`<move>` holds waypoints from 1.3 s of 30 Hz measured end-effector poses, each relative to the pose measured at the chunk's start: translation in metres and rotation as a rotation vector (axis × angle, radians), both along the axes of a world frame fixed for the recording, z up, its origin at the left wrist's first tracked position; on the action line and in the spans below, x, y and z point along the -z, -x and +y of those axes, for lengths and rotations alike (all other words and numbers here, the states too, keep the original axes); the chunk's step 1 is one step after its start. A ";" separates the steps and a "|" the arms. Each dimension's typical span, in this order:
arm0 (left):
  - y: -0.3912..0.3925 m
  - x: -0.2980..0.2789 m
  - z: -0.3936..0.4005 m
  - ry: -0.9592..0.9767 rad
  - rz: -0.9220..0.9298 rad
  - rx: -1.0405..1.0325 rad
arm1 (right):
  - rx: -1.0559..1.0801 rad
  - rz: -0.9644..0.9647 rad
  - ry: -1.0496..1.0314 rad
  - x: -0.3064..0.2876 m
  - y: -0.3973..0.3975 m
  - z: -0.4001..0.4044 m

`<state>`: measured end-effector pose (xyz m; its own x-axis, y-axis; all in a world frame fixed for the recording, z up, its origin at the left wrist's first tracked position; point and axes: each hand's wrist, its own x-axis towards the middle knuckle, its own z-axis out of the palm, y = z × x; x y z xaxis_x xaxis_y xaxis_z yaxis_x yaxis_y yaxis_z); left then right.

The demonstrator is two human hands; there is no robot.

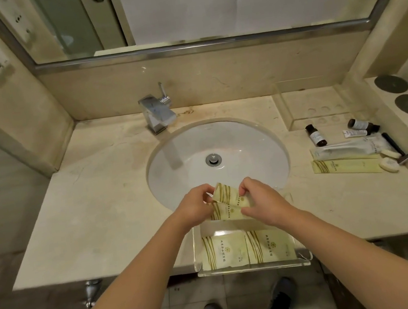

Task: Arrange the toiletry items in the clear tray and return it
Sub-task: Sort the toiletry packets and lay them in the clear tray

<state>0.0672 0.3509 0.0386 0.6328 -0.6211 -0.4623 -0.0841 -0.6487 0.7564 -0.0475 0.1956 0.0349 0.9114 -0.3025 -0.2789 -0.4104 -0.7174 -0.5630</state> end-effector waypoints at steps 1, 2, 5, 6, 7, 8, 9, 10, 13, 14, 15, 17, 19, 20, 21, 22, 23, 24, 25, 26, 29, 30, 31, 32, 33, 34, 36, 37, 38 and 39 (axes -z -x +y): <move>0.002 0.003 0.001 -0.053 -0.104 0.044 | -0.006 0.013 0.012 0.003 0.000 0.002; 0.005 0.006 0.003 -0.096 -0.179 0.085 | -0.013 0.024 0.024 0.006 0.000 0.004; 0.012 0.014 0.010 -0.182 -0.293 0.160 | -0.047 0.058 0.046 0.017 0.003 0.009; 0.013 0.017 0.012 -0.198 -0.322 0.185 | -0.058 0.069 0.052 0.019 0.004 0.011; 0.015 0.019 0.015 -0.211 -0.348 0.209 | -0.066 0.078 0.058 0.022 0.006 0.012; 0.016 0.021 0.016 -0.218 -0.371 0.228 | -0.072 0.083 0.062 0.024 0.007 0.013; 0.016 0.022 0.018 -0.226 -0.389 0.241 | -0.079 0.087 0.067 0.027 0.008 0.014; 0.016 0.023 0.019 -0.235 -0.405 0.253 | -0.086 0.091 0.074 0.028 0.009 0.014; 0.015 0.026 0.021 -0.264 -0.425 0.285 | -0.097 0.089 0.103 0.030 0.010 0.013; 0.015 0.027 0.022 -0.271 -0.426 0.294 | -0.100 0.080 0.122 0.030 0.009 0.013; 0.015 0.027 0.022 -0.278 -0.428 0.301 | -0.108 0.071 0.147 0.029 0.008 0.013; 0.017 0.028 0.023 -0.276 -0.450 0.309 | -0.132 0.046 0.208 0.027 0.005 0.014; 0.019 0.029 0.025 -0.258 -0.497 0.297 | -0.148 0.019 0.258 0.027 0.001 0.016; 0.019 0.030 0.026 -0.250 -0.525 0.284 | -0.155 0.005 0.276 0.028 0.000 0.018; 0.020 0.030 0.027 -0.248 -0.552 0.271 | -0.168 -0.009 0.297 0.029 -0.002 0.020; 0.020 0.029 0.028 -0.250 -0.577 0.260 | -0.186 -0.024 0.322 0.032 -0.004 0.022; 0.019 0.029 0.030 -0.256 -0.598 0.251 | -0.201 -0.040 0.345 0.035 -0.005 0.025; 0.018 0.029 0.031 -0.265 -0.611 0.241 | -0.210 -0.058 0.368 0.037 -0.006 0.027; 0.017 0.029 0.033 -0.274 -0.614 0.231 | -0.214 -0.076 0.393 0.040 -0.007 0.028; 0.016 0.028 0.035 -0.284 -0.608 0.224 | -0.213 -0.097 0.424 0.043 -0.006 0.030; 0.013 0.030 0.039 -0.317 -0.580 0.230 | -0.202 -0.118 0.486 0.051 0.000 0.032; 0.013 0.031 0.040 -0.325 -0.576 0.235 | -0.188 -0.114 0.488 0.052 0.003 0.031; 0.013 0.032 0.040 -0.332 -0.577 0.240 | -0.166 -0.108 0.480 0.054 0.006 0.029; 0.013 0.033 0.040 -0.335 -0.582 0.245 | -0.144 -0.102 0.472 0.054 0.009 0.026; 0.013 0.035 0.039 -0.334 -0.585 0.251 | -0.128 -0.098 0.470 0.055 0.013 0.022; 0.014 0.036 0.038 -0.333 -0.587 0.260 | -0.126 -0.092 0.473 0.055 0.016 0.019; 0.014 0.038 0.035 -0.340 -0.585 0.283 | -0.146 -0.087 0.471 0.055 0.020 0.015; 0.014 0.039 0.034 -0.351 -0.584 0.291 | -0.158 -0.089 0.457 0.055 0.021 0.014; 0.014 0.039 0.033 -0.363 -0.583 0.294 | -0.170 -0.091 0.438 0.055 0.022 0.014; 0.014 0.039 0.032 -0.376 -0.584 0.293 | -0.183 -0.091 0.416 0.055 0.022 0.014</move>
<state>0.0532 0.3833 -0.0007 0.6731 -0.6683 -0.3166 -0.6123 -0.7437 0.2682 -0.0692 0.2100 -0.0203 0.9755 -0.2034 -0.0843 -0.2180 -0.9461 -0.2395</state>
